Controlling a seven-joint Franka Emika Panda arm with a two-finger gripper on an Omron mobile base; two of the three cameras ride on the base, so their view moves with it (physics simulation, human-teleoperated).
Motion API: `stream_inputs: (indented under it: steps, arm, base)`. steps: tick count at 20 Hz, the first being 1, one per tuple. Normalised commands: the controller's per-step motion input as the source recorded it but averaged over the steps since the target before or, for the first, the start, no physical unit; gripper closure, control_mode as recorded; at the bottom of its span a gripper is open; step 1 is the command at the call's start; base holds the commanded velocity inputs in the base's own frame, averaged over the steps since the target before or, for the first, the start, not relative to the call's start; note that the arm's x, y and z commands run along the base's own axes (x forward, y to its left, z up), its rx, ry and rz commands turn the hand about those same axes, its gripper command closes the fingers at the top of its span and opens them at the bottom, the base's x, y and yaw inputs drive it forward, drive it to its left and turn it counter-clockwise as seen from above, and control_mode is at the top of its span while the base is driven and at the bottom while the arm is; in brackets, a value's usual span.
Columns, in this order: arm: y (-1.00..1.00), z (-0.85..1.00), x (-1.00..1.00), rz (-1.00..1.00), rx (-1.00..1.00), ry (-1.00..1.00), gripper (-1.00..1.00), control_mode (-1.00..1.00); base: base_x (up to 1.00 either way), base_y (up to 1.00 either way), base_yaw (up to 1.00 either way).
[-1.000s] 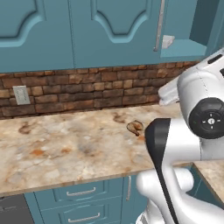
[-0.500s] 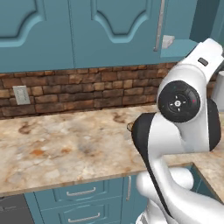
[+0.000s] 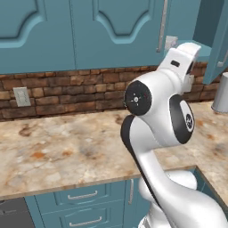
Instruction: Retrieve the tupperware from the cabinet, then place the raw meat into the tupperware to avoid contamination.
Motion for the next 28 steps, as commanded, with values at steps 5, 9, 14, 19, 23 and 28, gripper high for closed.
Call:
stream_inputs:
  steps: [5,9,14,19,23,28]
  arm:
    - [-0.07,-0.08,0.43,-0.14,-0.08,0.00,-1.00,-1.00]
    - [-0.20,-0.15,0.27,-0.07,0.03,-0.07,-1.00,-1.00]
    - [-0.29,-0.01,0.16,-0.07,0.05,-0.06,-1.00,-1.00]
    - [-0.28,0.07,0.00,-0.06,0.00,-0.02,-1.00,-1.00]
    - [-0.16,0.03,0.12,-0.02,0.00,0.00,-1.00,-1.00]
    - [-0.14,0.00,0.28,0.00,0.00,0.00,-1.00,-1.00]
  base:
    - [0.00,0.00,0.00]
    - [0.00,0.00,0.00]
    - [0.00,0.00,0.00]
    - [0.00,0.00,0.00]
    - [0.00,0.00,0.00]
    - [0.00,0.00,0.00]
